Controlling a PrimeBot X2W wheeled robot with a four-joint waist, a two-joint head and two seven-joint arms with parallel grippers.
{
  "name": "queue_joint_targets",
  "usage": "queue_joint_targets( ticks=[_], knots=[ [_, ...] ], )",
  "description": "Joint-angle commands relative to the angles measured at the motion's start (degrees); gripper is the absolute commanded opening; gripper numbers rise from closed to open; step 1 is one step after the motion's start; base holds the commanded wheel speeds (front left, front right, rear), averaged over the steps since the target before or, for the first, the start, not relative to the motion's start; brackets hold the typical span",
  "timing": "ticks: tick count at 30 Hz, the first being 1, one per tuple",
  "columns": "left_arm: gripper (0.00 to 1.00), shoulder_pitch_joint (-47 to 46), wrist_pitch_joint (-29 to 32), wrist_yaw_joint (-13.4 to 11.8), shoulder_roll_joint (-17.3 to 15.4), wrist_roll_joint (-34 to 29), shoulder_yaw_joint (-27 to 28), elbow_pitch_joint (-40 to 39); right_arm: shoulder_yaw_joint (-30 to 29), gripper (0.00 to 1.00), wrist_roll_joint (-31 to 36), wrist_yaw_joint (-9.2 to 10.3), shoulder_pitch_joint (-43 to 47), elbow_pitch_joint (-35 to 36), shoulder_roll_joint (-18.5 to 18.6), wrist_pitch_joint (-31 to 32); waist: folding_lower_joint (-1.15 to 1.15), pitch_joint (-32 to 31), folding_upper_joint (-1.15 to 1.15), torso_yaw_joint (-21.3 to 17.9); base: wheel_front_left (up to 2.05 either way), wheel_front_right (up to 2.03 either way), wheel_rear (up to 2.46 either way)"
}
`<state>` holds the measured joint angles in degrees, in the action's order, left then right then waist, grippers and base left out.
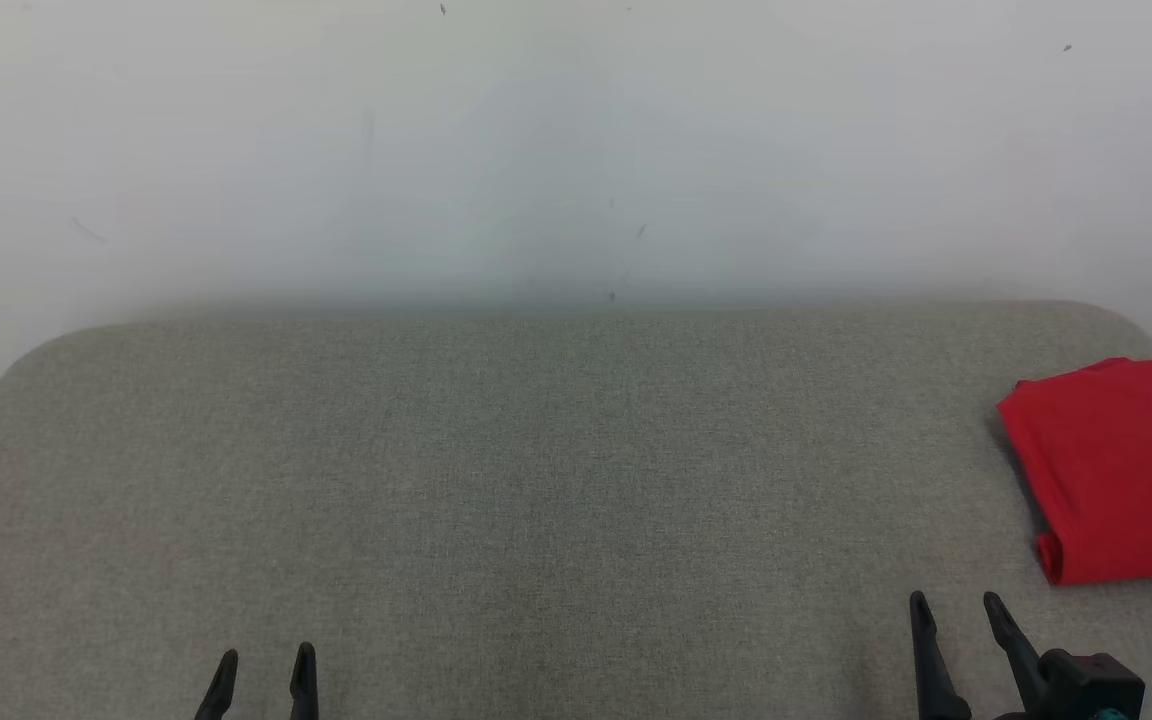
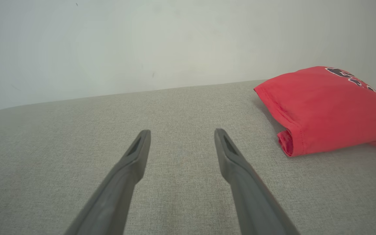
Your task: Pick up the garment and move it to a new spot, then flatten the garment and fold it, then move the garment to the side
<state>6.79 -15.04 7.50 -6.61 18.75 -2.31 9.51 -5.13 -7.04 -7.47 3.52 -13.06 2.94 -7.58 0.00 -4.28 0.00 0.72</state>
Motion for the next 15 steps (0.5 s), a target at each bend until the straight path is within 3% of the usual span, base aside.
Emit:
queue_joint_targets(
  ticks=[1, 3, 4, 8, 15],
  knots=[
    [1.00, -0.58, -0.16, -0.07, 0.07, 0.38, -0.12, 0.07, -0.14, 1.00, 0.09, -0.02, 0.23, -0.18, -0.11, 0.01, 0.00, 0.00, 0.00, -0.01, 0.00, 0.00, 0.00],
    [1.00, -0.51, -0.16, -0.07, 0.13, 0.02, 0.06, 0.17, 0.02, 1.00, -0.10, -0.02, 0.43, -0.68, -0.12, 0.12, 0.00, 0.02, 0.00, 0.03, 0.00, 0.00, 0.00],
    [0.00, -0.01, 0.00, 0.01, 0.15, -0.13, 0.08, 0.22, 0.01, 0.00, -0.02, 0.00, 0.05, -0.89, 0.00, 0.09, 0.00, 0.02, 0.00, 0.02, 0.00, 0.00, 0.00],
    [0.00, 0.77, 0.27, 0.05, 0.54, 0.31, -0.06, 2.06, -0.13, 0.00, -0.39, 0.00, 0.52, -3.02, -0.14, 0.27, 0.00, 0.04, 0.00, 0.01, 0.00, 0.00, 0.00],
    [0.00, -1.31, 1.94, 0.02, 0.85, 7.54, -0.08, 2.95, -1.78, 0.00, -8.29, 0.00, -1.00, -3.28, -0.13, 2.55, 0.00, 0.29, 0.00, -0.03, 0.00, 0.00, 0.00]
  ],
)
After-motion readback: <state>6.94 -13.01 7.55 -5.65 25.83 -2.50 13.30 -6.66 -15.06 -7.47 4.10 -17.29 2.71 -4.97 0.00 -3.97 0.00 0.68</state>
